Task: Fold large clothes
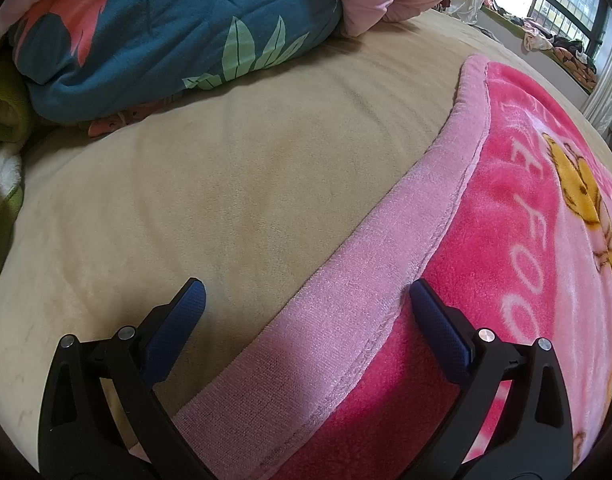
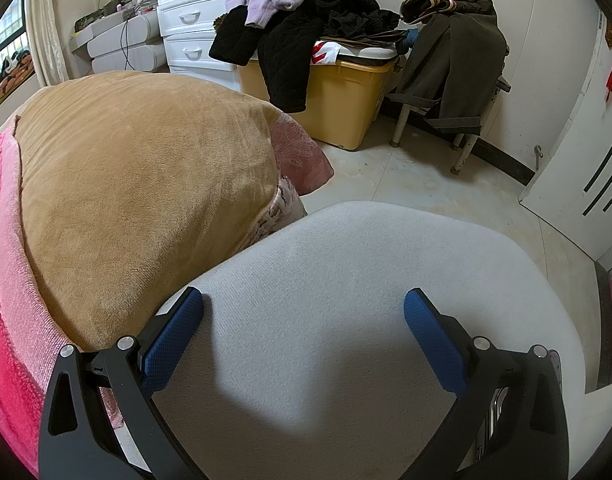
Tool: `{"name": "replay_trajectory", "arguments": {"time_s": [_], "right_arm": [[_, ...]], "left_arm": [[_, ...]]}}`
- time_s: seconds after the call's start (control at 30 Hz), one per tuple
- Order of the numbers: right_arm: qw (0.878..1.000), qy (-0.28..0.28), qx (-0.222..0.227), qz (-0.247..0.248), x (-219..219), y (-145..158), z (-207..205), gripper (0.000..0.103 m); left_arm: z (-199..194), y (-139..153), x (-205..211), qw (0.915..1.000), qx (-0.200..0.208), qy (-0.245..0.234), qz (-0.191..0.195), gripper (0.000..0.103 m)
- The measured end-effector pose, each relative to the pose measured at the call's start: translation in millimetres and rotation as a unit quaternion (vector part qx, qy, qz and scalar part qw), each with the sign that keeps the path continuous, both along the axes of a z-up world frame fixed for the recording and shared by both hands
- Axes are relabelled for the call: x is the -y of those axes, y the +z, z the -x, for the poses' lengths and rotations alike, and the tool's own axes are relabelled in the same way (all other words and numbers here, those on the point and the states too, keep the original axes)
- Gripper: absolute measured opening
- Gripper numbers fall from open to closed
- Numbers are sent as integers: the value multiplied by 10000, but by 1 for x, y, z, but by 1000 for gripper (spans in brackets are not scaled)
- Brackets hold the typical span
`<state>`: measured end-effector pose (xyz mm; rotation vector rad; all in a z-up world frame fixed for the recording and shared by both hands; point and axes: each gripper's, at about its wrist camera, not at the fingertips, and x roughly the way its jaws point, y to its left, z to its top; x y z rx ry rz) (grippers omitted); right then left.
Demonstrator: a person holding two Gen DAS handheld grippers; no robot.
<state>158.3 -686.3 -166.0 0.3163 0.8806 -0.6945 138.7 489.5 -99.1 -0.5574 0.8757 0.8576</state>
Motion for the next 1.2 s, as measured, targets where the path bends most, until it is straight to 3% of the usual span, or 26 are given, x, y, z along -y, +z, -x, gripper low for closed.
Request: {"name": "replay_trajectory", "arguments": {"time_s": [1.2], "right_arm": [[10000,0,-1,-1,0,0,0,99]], "left_arm": [[3,0,1,10000,64,7,-13,95]]}}
